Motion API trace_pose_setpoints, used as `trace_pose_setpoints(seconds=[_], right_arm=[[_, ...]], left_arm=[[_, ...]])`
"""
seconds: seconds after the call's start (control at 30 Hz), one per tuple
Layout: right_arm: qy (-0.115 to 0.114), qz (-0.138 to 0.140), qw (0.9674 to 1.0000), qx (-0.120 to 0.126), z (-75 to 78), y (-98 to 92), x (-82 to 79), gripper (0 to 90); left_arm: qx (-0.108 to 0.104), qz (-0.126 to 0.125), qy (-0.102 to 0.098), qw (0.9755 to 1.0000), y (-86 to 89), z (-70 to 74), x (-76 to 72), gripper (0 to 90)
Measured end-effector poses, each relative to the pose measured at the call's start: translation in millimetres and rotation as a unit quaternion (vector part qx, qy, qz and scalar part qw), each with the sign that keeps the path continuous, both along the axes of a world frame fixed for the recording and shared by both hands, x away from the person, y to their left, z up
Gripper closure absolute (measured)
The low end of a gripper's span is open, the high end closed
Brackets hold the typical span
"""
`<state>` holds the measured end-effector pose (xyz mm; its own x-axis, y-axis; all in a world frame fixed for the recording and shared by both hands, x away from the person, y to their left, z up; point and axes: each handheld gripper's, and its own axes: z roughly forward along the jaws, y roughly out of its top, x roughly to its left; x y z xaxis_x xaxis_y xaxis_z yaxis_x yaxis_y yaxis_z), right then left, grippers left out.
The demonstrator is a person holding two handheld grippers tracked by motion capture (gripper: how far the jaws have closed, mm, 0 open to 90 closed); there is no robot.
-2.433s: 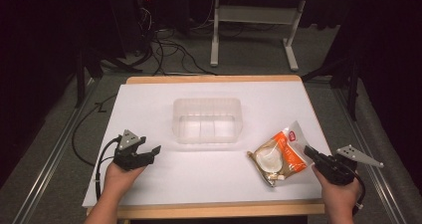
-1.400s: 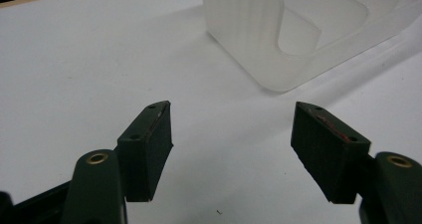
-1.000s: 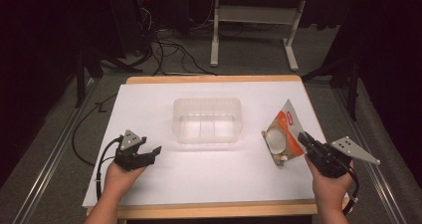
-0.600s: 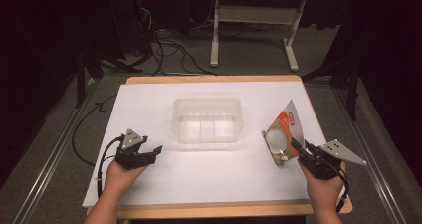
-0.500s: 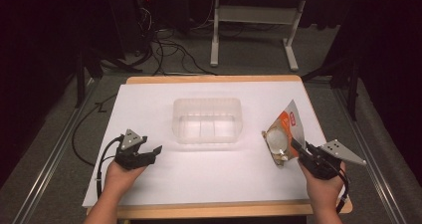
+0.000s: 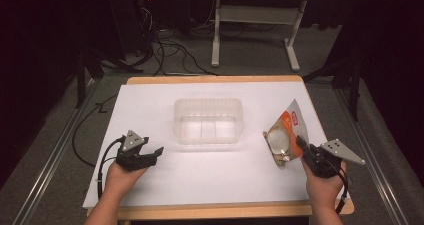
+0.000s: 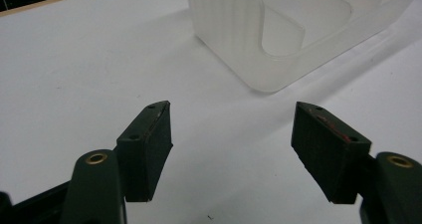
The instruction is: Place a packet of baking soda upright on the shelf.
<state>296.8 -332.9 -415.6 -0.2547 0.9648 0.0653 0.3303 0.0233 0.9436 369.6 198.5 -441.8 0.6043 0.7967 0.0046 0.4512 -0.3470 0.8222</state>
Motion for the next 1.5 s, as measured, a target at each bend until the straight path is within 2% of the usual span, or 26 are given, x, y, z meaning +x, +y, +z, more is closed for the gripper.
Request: trace_pose_setpoints(seconds=[0.3,0.83,1.07,1.5], right_arm=[[-0.017,0.011,0.9996,-0.019,11.6,12.9,3.7,90.0],[-0.050,0.016,0.9985,-0.019,30.9,18.9,2.9,90.0],[-0.064,0.025,0.9972,-0.030,44.2,23.2,2.3,90.0],[-0.088,0.040,0.9948,-0.033,71.0,46.1,17.2,90.0]], left_arm=[[0.002,-0.001,0.000,1.0000,-0.4,-0.1,-0.5,32.6],[0.004,-0.003,0.001,1.0000,-1.4,-1.2,-1.0,32.4],[0.004,-0.004,0.000,1.0000,-0.6,-0.9,-1.6,32.3],[-0.002,-0.006,-0.003,1.0000,1.0,0.0,-1.8,32.1]])
